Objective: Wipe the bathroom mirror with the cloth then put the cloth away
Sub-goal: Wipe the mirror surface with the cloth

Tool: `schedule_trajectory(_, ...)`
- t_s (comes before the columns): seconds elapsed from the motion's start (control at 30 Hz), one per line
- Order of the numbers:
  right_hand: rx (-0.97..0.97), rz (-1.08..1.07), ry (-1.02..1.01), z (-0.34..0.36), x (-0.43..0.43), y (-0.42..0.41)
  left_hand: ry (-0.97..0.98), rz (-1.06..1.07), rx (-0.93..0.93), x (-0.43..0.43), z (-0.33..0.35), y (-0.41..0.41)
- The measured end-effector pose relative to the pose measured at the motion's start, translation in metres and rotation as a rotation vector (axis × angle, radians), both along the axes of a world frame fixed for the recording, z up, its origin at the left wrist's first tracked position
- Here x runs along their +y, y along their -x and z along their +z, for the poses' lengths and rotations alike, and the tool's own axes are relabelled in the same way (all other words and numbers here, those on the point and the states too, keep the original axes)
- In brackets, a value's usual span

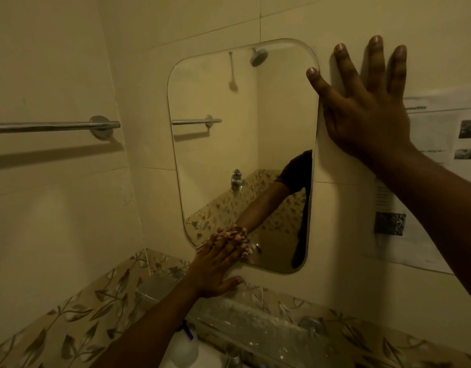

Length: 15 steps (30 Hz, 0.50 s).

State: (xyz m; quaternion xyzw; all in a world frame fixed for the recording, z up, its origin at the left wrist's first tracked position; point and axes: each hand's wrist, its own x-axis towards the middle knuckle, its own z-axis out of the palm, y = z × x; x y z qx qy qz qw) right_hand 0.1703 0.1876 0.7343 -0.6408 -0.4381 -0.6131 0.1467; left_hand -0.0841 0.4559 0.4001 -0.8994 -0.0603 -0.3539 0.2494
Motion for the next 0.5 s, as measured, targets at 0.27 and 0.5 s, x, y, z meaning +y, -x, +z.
schedule_trajectory(0.27, -0.019, -0.028, -0.008, -0.001, 0.0, 0.001, 0.627, 0.098, -0.401, 0.009, 0.022, -0.009)
schedule_trajectory(0.5, -0.048, -0.027, -0.023, -0.001, 0.001, -0.002, 0.854, 0.0, -0.695, 0.028, 0.125, -0.013)
